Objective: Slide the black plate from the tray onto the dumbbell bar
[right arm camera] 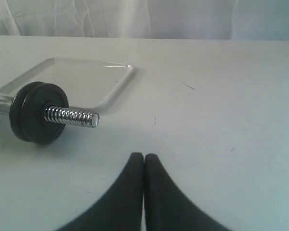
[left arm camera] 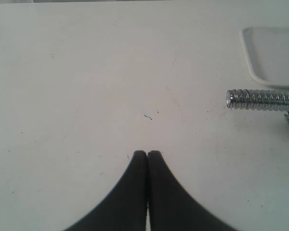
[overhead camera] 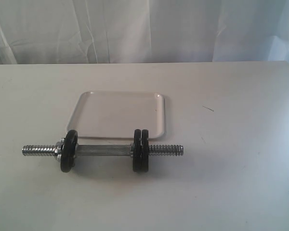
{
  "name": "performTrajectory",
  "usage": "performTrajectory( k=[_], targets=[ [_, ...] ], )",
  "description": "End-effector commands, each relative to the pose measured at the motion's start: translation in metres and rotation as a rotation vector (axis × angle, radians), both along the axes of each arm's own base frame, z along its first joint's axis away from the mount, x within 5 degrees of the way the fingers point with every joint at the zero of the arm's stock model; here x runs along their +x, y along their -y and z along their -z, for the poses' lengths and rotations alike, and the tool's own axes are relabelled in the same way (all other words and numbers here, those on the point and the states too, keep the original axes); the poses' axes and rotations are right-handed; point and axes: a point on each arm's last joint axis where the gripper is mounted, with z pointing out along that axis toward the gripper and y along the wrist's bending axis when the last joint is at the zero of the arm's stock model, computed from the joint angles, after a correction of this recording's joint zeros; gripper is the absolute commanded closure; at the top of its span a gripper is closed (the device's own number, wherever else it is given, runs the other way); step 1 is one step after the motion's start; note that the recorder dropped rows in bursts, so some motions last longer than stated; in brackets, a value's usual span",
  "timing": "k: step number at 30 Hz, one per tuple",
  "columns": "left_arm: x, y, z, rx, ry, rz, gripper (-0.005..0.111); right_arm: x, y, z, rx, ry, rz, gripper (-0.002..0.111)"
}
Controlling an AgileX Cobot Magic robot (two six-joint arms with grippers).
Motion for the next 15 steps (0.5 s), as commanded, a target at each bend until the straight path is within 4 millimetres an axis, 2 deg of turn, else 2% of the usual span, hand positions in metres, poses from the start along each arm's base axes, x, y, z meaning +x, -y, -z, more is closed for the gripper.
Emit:
performTrajectory(
  k=[1,10,15],
  targets=[
    [0.0,0.0001,0.0011,-0.014,0.004,-0.005,0.107,0.0001,0.0002,0.0009,-0.003,0.007,0.001,0.108],
    [0.0,0.0001,0.0011,-0.014,0.004,-0.005,0.107,0.0001,0.0002,0.0009,-0.011,0.01,-0.001,0.108],
    [0.0,0.0001,0.0011,-0.014,0.004,-0.005,0.107,0.0,0.0003,0.0012,-0.1,0.037,-0.024,0.108]
  ],
)
